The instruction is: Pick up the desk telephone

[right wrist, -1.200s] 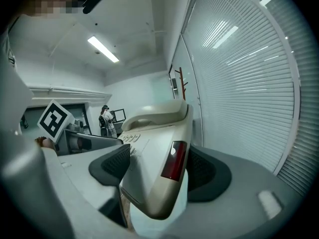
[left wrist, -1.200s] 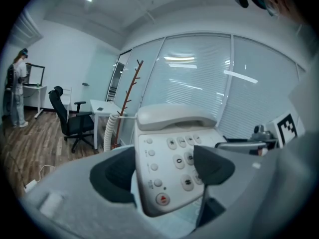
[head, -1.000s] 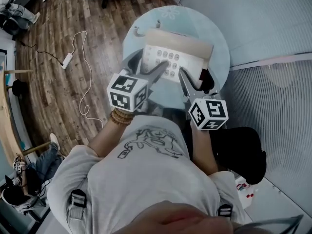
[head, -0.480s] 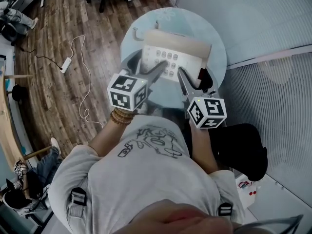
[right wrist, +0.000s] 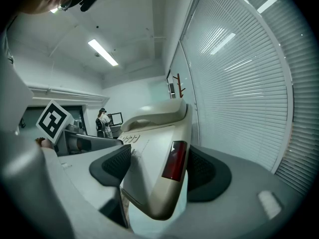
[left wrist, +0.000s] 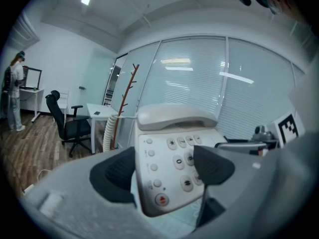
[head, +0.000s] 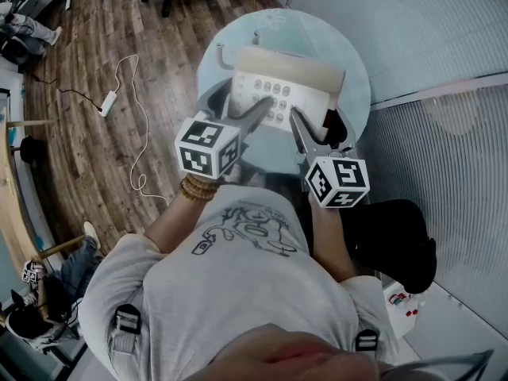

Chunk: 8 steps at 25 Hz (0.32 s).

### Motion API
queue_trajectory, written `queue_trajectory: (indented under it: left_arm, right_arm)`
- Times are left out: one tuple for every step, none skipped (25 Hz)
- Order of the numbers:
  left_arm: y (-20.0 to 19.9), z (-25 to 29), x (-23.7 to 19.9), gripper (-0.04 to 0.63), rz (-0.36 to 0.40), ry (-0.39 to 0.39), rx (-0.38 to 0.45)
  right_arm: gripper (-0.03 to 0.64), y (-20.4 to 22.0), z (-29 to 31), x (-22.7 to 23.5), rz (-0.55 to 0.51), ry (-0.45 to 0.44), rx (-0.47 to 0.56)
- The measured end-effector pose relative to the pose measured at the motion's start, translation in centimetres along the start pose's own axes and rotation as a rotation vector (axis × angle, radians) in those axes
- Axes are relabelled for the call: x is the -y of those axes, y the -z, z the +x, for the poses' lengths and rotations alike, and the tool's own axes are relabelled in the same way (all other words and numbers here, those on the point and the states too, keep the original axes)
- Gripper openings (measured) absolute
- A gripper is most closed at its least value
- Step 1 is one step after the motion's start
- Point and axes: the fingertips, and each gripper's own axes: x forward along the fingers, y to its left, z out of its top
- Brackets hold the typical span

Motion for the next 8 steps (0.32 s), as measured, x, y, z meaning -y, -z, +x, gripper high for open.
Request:
queue_trajectory:
  left_arm:
    - [0.07, 0.05, 0.0, 0.365, -0.001, 0.0, -0.001]
    - [0.15, 0.12, 0.0, 0.365, -0.002, 0.0, -0.002]
    - [0.23, 0.19, 0.02, 0.365, -0.002, 0.0, -0.003]
    - [0.31, 0.27, 0.05, 0.365, -0.003, 0.0, -0.003]
    - [0.4, 0.36, 0.09, 0.365, -0.004, 0.001, -0.003]
    - [0.48, 0.44, 0.12, 0.365, -0.004, 0.002, -0.004]
    - [0.57, 0.52, 0.16, 0.365, -0.004, 0.003, -0.005]
    - [0.65, 0.6, 0.19, 0.365, -0.005, 0.004, -0.006]
  right_arm:
    - [0.344, 0.05, 0.01, 0.04, 0.0, 0.0, 0.0]
    - [0.344, 0.11, 0.02, 0.11, 0.0, 0.0, 0.0]
    - [0.344, 0.2, 0.03, 0.2, 0.001, 0.0, 0.0]
    - [0.344, 0.28, 0.02, 0.3, 0.003, 0.0, 0.0]
    - [0.344, 0.36, 0.02, 0.4, 0.005, 0.001, 0.001]
    - [0.344, 0.45, 0.0, 0.49, 0.007, 0.002, 0.001]
    - [0.344, 0.53, -0.01, 0.57, 0.008, 0.003, 0.001]
    - [0.344, 0.62, -0.03, 0.65, 0.01, 0.004, 0.002]
